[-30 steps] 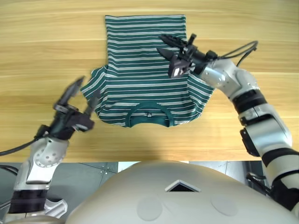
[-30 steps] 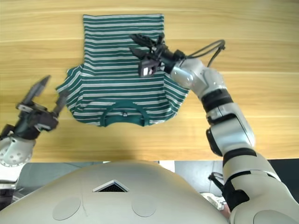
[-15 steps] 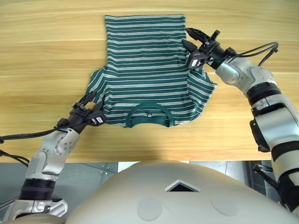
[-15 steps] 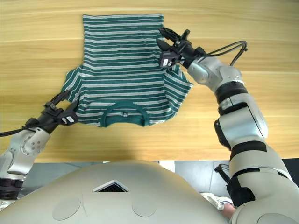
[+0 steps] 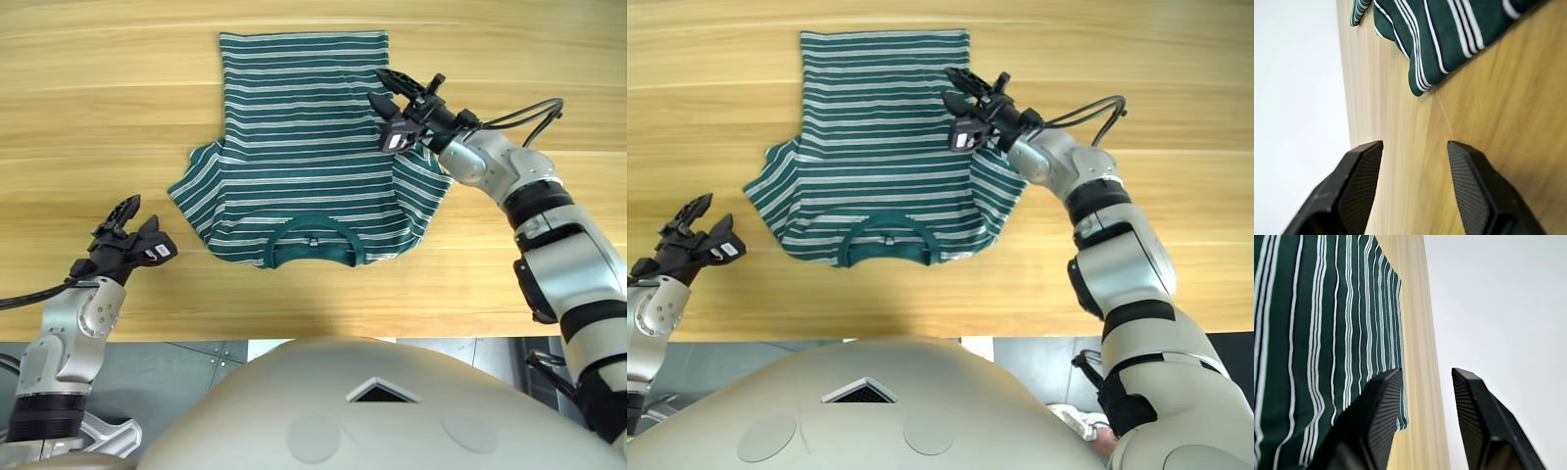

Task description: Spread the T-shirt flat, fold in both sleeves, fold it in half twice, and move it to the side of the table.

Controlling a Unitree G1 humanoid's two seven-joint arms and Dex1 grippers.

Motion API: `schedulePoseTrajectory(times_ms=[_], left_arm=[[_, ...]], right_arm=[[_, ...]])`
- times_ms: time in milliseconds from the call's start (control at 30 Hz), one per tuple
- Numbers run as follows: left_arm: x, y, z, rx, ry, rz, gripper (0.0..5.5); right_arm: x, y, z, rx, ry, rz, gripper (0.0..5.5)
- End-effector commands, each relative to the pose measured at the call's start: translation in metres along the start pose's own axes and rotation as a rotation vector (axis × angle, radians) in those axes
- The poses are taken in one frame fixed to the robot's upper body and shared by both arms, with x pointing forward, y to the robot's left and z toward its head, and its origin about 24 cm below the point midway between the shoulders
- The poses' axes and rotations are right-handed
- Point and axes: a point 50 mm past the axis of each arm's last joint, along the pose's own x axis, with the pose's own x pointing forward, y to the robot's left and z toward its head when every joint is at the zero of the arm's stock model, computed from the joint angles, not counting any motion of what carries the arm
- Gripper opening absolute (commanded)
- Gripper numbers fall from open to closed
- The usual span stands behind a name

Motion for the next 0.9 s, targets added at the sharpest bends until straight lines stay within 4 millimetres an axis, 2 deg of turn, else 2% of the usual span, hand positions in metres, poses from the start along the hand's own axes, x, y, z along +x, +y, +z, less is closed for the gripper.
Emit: schedulePoseTrajectory(times_ms=[33,100,200,300,367,500,667,900], left_arm=[[-0.003,0.013,-0.009,-0.006,0.067,0.122,2.45],[0.001,0.016,-0.015,0.008,0.102,0.152,2.45],[0.014,0.026,-0.012,-0.002,0.099,0.229,2.45],[0.023,0.037,-0.019,0.007,0.158,0.317,2.45],[0.025,0.038,-0.020,0.000,0.164,0.336,2.45],[0.025,0.031,-0.014,-0.022,0.123,0.310,2.45],[0.021,0.028,-0.015,-0.012,0.124,0.298,2.45],[0.020,0.016,-0.012,-0.009,0.095,0.239,2.45]], right_arm=[[-0.011,0.016,0.008,0.018,-0.045,0.066,1.86],[-0.018,0.023,0.008,0.060,-0.035,0.099,1.86],[-0.025,0.049,0.002,0.151,0.047,0.195,1.86],[-0.013,0.062,-0.011,0.190,0.264,0.206,1.86],[-0.011,0.061,-0.019,0.196,0.364,0.191,1.86],[-0.013,0.060,-0.025,0.198,0.415,0.180,1.86],[-0.015,0.060,-0.024,0.194,0.381,0.176,1.86],[-0.032,0.053,-0.031,0.145,0.340,0.141,1.86]])
